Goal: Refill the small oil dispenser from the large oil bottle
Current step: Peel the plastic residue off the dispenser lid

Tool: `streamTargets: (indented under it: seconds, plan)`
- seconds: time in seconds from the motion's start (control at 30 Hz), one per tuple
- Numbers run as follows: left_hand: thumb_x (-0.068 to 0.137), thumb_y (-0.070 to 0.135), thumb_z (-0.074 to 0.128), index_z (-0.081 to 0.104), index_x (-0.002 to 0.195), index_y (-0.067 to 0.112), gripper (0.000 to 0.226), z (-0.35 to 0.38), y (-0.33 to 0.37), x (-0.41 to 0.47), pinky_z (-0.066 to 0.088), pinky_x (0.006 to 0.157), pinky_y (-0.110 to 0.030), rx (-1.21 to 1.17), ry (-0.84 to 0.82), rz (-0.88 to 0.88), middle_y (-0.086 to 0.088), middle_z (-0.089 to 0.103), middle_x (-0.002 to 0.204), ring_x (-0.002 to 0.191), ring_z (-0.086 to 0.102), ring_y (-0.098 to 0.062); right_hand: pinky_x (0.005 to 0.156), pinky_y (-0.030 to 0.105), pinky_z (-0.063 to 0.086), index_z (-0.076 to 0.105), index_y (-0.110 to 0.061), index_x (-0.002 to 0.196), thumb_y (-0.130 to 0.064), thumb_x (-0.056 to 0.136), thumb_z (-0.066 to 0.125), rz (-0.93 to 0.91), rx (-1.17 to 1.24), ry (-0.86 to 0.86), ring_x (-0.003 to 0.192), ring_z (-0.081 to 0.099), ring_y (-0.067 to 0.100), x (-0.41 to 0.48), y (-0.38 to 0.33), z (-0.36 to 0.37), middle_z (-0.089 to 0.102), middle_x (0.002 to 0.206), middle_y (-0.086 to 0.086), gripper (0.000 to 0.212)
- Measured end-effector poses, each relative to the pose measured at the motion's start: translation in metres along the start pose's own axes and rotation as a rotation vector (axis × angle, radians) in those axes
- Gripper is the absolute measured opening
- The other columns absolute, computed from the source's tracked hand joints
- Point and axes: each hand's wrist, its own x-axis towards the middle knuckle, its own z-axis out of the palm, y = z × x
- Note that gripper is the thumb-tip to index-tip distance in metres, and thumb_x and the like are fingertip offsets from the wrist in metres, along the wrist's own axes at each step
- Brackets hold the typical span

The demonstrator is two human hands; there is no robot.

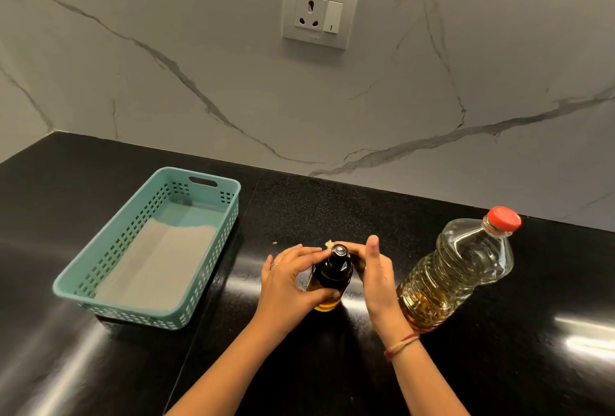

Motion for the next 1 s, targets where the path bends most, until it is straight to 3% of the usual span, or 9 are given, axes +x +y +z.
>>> streamTargets:
  seconds: [0.2, 0.5, 0.73, 1.0]
  plan:
    - [0.052, 0.066, 0.069, 0.042, 0.111, 0.077, 0.066, 0.001, -0.004, 0.002, 0.024, 0.112, -0.057, -0.024, 0.017, 0.031, 0.036, 0.050, 0.125, 0.133, 0.036, 0.002, 0.094, 0.035, 0.048, 0.074, -0.019, 0.093, -0.085, 0.073, 0.038, 0.006, 0.044, 0.102, 0.102, 0.067, 0.015, -0.013, 0.002, -0.005, 0.075, 0.099, 0.000, 0.077]
    - [0.054, 0.066, 0.067, 0.039, 0.111, 0.079, 0.065, -0.001, -0.003, 0.001, 0.022, 0.114, -0.056, -0.030, 0.015, 0.052, 0.037, 0.048, 0.124, 0.137, 0.032, -0.002, 0.093, 0.029, 0.049, 0.073, -0.010, 0.100, -0.088, 0.071, 0.033, 0.036, -0.029, -0.080, 0.103, 0.067, 0.012, 0.005, -0.008, -0.002, 0.074, 0.101, 0.001, 0.093]
    - [0.054, 0.066, 0.068, 0.041, 0.114, 0.076, 0.066, 0.001, -0.006, 0.001, 0.021, 0.115, -0.054, -0.047, 0.000, 0.048, 0.035, 0.048, 0.130, 0.139, 0.028, 0.003, 0.088, 0.020, 0.050, 0.072, -0.012, 0.102, -0.086, 0.071, 0.039, 0.063, 0.057, 0.051, 0.107, 0.066, 0.015, -0.024, 0.004, -0.015, 0.073, 0.106, 0.003, 0.086]
    - [0.056, 0.064, 0.070, 0.043, 0.117, 0.072, 0.067, 0.003, -0.009, 0.003, 0.019, 0.116, -0.057, -0.073, -0.014, 0.067, 0.029, 0.042, 0.141, 0.145, 0.023, -0.005, 0.095, 0.033, 0.049, 0.071, -0.016, 0.105, -0.088, 0.069, 0.035, 0.028, -0.078, -0.097, 0.104, 0.065, 0.010, 0.001, -0.009, -0.003, 0.072, 0.104, 0.001, 0.088]
